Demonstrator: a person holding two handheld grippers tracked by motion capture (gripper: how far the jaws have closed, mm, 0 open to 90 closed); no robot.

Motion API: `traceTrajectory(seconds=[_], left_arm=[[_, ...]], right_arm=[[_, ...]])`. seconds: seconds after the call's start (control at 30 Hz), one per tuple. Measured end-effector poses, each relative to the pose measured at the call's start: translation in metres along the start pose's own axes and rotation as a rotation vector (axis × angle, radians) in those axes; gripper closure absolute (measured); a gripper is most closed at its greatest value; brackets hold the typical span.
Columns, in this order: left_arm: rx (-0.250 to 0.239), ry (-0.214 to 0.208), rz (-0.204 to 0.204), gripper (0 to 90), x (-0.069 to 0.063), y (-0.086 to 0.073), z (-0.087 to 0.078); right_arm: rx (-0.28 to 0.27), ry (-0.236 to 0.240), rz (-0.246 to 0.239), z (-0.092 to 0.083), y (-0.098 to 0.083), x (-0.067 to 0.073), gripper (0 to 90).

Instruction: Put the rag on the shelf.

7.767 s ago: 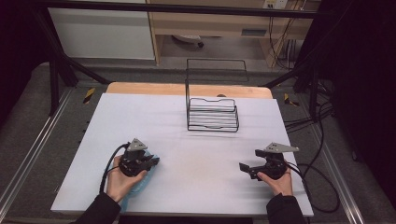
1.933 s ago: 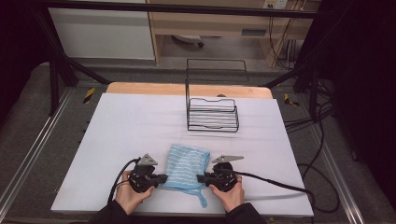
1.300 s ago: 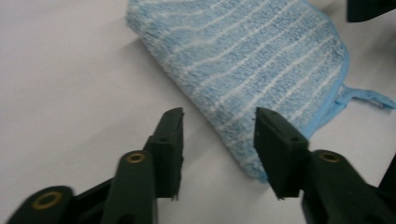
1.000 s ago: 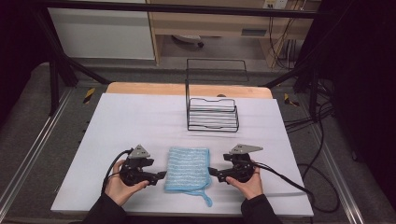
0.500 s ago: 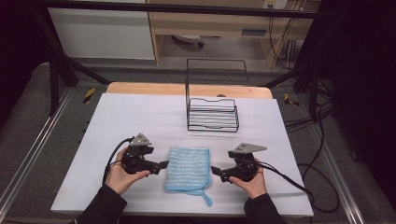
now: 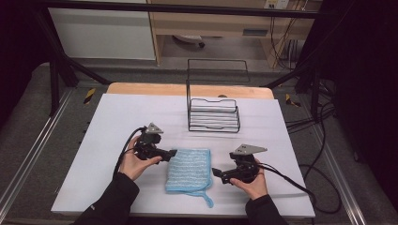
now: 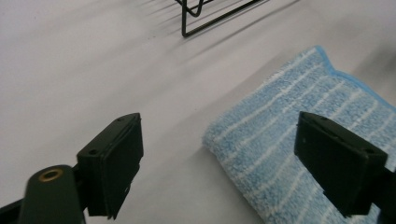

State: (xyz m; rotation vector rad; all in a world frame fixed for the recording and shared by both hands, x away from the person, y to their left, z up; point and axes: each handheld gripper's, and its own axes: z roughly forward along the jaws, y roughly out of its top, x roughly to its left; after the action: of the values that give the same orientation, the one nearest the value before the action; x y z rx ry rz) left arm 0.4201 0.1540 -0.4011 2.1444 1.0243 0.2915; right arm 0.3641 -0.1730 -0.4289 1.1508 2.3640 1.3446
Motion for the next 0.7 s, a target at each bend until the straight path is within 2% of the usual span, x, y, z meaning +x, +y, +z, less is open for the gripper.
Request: traceTrajectory(seconds=[0.17,0.23,0.3,0.53,0.7], left_arm=[[0.010,-0.004,-0.027,24.9,0.002,-0.006,0.011],[0.040,0.004,-0.018,29.1,0.003,-0.009,0.015],[0.046,0.007,-0.026,31.5,0.004,-0.012,0.018],[0.067,-0.017,-0.064,46.6,0.007,-0.021,0.027],[0.075,-0.040,-0.076,56.7,0.007,-0.023,0.030]], right_arm=[[0.008,-0.005,0.002,0.000,0.000,0.000,1.5],[0.011,-0.005,0.004,0.001,-0.001,0.000,1.5],[0.013,-0.004,0.008,0.001,-0.001,0.001,1.6],[0.014,0.005,0.005,0.003,-0.002,0.001,3.1],[0.023,0.008,0.010,0.004,-0.003,0.002,4.3]])
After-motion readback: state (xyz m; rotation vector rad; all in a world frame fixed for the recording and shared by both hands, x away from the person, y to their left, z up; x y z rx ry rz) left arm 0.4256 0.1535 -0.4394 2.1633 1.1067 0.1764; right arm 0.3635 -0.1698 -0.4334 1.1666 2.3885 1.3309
